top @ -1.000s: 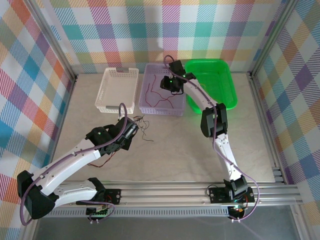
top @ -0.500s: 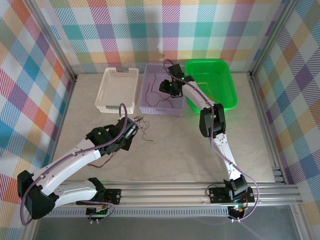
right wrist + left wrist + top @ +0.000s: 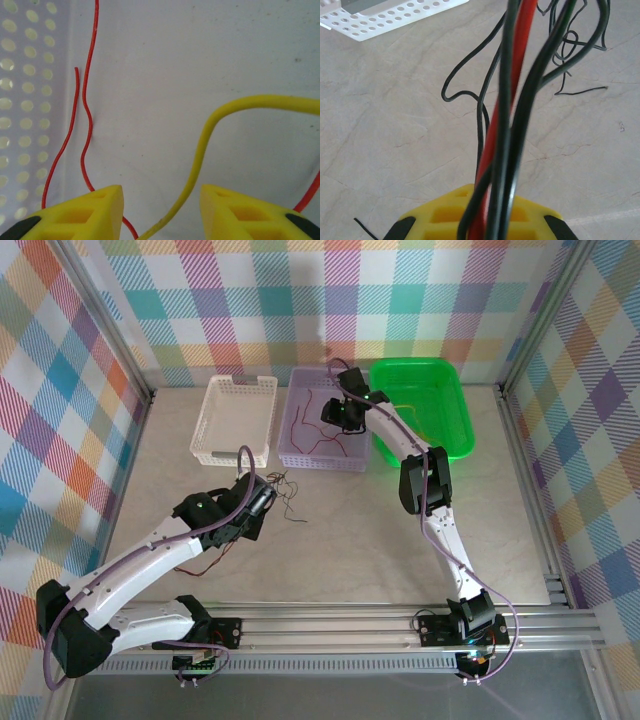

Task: Untangle the cables

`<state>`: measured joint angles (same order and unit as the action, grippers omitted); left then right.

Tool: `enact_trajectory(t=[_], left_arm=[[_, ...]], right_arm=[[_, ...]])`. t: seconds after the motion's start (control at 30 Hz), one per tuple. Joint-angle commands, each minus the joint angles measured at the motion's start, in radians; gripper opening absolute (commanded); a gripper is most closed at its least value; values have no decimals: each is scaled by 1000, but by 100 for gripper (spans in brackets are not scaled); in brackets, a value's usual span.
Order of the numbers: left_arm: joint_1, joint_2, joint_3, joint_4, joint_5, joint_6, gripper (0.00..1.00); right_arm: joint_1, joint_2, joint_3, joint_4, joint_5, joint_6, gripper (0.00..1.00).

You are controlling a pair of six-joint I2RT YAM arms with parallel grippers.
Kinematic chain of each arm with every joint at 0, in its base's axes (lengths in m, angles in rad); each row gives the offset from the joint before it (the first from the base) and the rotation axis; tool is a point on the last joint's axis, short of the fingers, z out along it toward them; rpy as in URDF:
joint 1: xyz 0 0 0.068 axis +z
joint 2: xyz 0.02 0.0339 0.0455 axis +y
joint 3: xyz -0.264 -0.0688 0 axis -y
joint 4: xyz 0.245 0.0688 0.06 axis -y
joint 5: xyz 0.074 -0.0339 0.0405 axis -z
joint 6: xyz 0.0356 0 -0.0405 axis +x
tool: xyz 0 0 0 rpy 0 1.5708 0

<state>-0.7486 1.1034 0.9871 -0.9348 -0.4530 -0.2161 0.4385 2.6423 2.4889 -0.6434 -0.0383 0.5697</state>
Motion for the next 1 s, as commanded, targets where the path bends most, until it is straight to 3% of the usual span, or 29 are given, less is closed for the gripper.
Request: enact_trajectory(t=[0.0,0.1,0.27,0.43,0.63,0.97], left_arm=[[14,-3,-9,15,5,7,0],[15,-1,-10,16,5,7,0],[24,-9,-16,23,11,5,0],[29,-13,-21,28,21,6,0],[31,-16,-22,28,21,6,0],[32,-25,-26,31,27,7,0]], right_arm=[[-4,30,12,26,32,16,41],[-4,31,10,42,33,19,35],[-4,9,-1,68,33,16,13],[-4,-37,-46,103,34,6,1],[-4,-80,-83,100,32,1,0],[-10,-297,-223,112,-10,-7,0]])
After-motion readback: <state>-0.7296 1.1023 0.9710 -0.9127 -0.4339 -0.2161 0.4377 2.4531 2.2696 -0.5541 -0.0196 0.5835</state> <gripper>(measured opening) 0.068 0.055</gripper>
